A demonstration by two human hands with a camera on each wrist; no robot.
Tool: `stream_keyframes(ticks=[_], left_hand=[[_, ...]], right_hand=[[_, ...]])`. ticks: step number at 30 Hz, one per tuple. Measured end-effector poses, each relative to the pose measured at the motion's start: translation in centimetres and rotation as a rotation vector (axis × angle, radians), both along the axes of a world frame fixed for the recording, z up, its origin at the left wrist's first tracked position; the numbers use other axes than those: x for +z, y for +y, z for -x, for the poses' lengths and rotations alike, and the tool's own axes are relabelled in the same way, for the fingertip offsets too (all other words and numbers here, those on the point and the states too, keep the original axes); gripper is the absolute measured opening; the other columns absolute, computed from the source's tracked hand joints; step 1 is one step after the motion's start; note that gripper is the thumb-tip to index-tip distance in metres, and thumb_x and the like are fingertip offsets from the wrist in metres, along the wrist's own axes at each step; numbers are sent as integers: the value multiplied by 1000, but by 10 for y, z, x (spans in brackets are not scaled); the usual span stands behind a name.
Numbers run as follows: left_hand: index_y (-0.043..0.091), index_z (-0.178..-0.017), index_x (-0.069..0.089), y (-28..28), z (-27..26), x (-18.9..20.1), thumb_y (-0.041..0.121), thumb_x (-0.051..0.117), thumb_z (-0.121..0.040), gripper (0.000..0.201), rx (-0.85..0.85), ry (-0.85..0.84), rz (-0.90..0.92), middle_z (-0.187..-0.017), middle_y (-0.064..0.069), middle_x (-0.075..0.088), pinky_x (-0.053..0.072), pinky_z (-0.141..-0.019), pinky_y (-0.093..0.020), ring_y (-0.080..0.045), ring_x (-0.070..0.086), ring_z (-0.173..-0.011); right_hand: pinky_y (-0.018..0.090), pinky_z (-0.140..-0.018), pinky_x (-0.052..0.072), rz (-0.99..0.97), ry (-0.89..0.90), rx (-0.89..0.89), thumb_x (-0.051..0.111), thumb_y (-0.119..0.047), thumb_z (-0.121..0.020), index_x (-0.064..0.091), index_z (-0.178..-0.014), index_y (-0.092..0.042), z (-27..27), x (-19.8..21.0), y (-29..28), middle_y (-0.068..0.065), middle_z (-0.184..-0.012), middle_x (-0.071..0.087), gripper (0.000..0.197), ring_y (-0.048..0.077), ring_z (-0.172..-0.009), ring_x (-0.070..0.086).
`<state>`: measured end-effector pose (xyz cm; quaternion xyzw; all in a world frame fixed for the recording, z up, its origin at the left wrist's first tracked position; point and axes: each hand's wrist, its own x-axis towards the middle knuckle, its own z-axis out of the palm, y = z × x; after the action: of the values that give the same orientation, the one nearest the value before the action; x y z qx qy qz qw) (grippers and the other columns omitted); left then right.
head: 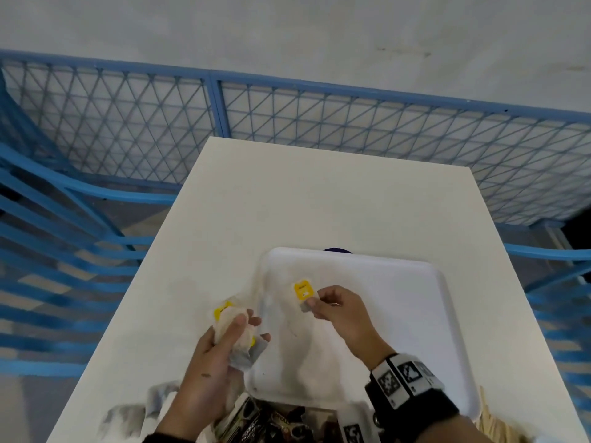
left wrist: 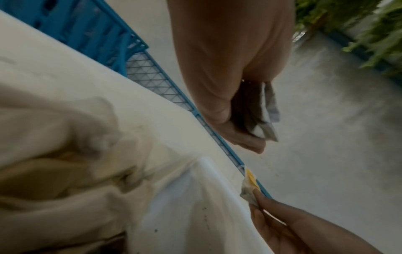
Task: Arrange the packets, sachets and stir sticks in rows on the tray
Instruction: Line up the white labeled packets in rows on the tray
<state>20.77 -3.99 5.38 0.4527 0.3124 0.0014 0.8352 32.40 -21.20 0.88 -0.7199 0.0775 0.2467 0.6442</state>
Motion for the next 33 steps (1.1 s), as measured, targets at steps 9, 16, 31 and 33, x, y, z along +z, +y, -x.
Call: stream_keyframes(ticks=[9, 16, 31, 33], left_hand=[[5, -102, 60, 21, 4, -16, 23, 40, -98, 28, 54, 24, 14, -96, -15, 67, 54, -53, -21, -12, 68, -63], [9, -101, 63, 19, -4, -19, 27, 40, -96, 29, 67, 39, 79, -86, -8, 73, 54, -56, -26, -16, 68, -62], [4, -108, 59, 9, -16, -14, 18, 39, -97, 27, 76, 44, 169, -81, -9, 72, 55, -51, -24, -16, 68, -61], [4, -108, 59, 9, -18, -12, 18, 42, -97, 25, 74, 22, 143, -82, -8, 72, 55, -53, -23, -15, 68, -65]], right_hand=[[28, -81, 56, -89, 123, -26, 66, 5, -80, 62, -74, -7, -55, -16, 56, 12, -80, 64, 13, 21, -73, 62], [30, -63, 50, 229, -59, -88, 75, -11, -75, 50, -68, -19, -73, -35, 79, 0, -60, 59, 26, 18, -62, 58], [21, -62, 39, 322, -224, 10, 71, -24, -80, 50, -87, -14, -69, -31, 79, -4, -74, 54, 25, 13, -71, 52], [20, -61, 39, 306, -206, 99, 66, -30, -84, 51, -77, -19, -59, -20, 77, -8, -69, 55, 19, 10, -65, 51]])
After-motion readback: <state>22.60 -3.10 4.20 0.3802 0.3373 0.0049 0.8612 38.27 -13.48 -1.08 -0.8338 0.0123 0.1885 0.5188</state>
